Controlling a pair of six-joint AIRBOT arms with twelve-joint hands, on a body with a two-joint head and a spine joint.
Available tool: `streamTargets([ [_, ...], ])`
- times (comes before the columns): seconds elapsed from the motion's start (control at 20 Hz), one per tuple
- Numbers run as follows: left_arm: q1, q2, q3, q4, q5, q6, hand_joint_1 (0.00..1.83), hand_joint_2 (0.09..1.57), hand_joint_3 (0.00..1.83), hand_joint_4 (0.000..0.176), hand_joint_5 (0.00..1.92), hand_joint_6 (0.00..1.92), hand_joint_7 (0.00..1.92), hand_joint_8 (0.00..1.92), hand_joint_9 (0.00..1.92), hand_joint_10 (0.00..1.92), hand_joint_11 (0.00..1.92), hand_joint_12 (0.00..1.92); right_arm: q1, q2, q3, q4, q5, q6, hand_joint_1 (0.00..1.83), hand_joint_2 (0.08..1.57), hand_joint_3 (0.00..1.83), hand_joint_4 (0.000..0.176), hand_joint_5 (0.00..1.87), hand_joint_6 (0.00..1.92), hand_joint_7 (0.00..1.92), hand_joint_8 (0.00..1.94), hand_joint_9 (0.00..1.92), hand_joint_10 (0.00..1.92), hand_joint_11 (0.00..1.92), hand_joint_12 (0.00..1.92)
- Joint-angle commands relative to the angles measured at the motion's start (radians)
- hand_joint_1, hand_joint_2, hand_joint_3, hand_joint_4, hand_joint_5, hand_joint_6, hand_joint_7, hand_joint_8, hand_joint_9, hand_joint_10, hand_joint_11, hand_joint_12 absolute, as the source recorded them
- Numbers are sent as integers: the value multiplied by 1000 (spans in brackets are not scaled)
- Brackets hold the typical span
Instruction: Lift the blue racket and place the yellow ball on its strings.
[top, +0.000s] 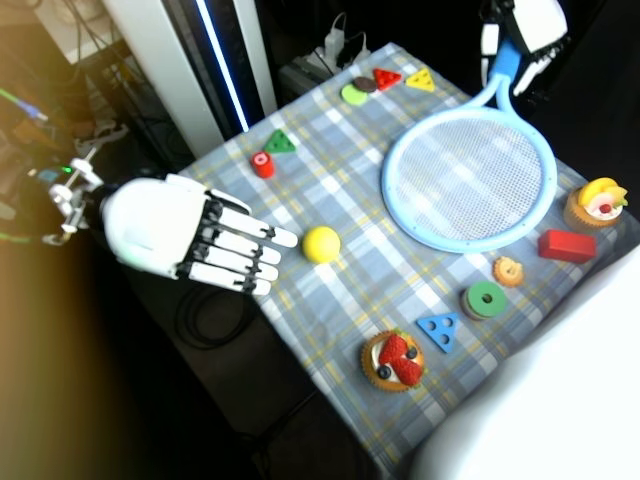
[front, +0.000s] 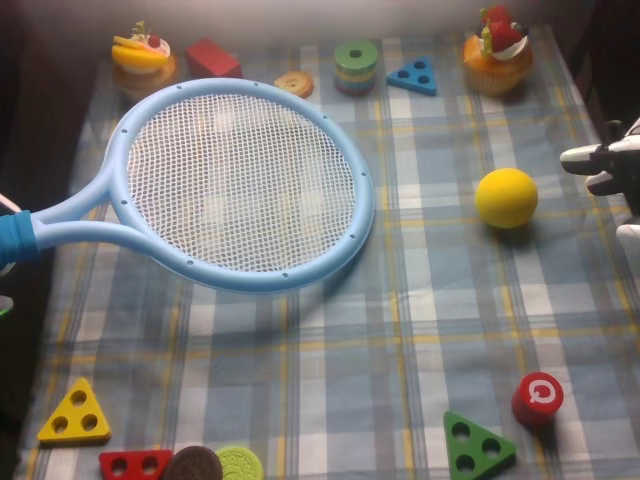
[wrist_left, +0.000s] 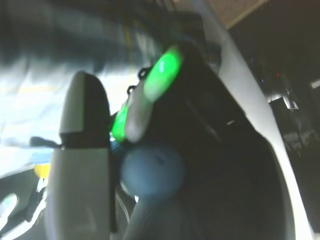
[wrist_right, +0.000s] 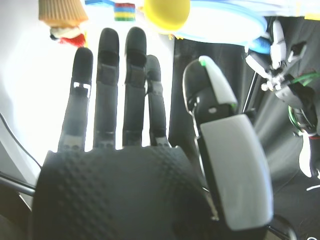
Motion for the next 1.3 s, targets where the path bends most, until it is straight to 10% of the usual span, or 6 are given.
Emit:
streamTargets([
  [0.0, 4, 22, -14, 47, -162, -36, 1790, 1121, 0, 176, 982, 1921, 1427, 1921, 1727, 1921, 828, 1584, 27, -2, 6, 6, 120, 9, 785, 1302, 0, 0, 528, 0, 854, 1, 720, 0, 125, 1006],
  [0.2, 27, 71, -89, 178, -253, -179, 1569, 1316, 29, 176, 846, 1921, 1380, 1921, 1622, 1921, 1523, 1915, 92, -3, 22, -52, 104, 10, 892, 1100, 0, 0, 400, 0, 675, 0, 627, 0, 250, 650],
  [0.45, 55, 88, -132, 253, -361, -309, 1563, 1330, 5, 176, 1112, 1921, 1492, 1921, 1652, 1921, 1635, 1921, 270, -60, 116, -220, -75, 75, 1022, 973, 0, 0, 388, 9, 528, 7, 536, 3, 262, 494],
  [1.0, 59, 83, -143, 295, -365, -353, 1488, 1341, 11, 176, 980, 1921, 1461, 1921, 1620, 1921, 1543, 1921, 477, -168, 227, -549, -357, 172, 1180, 990, 3, 0, 881, 3, 1008, 46, 1061, 186, 665, 1208],
  [1.1, 59, 82, -142, 292, -360, -353, 1579, 1313, 0, 176, 972, 1921, 1447, 1921, 1628, 1921, 1528, 1921, 477, -169, 227, -549, -360, 172, 1221, 1134, 0, 0, 877, 984, 1007, 1025, 952, 702, 668, 1435],
  [1.25, 58, 55, -113, 267, -311, -353, 1622, 1270, 0, 176, 1028, 1921, 1426, 1921, 1624, 1921, 1560, 1921, 476, -172, 227, -549, -364, 172, 1236, 1090, 0, 14, 967, 1020, 1102, 830, 980, 941, 768, 1417],
])
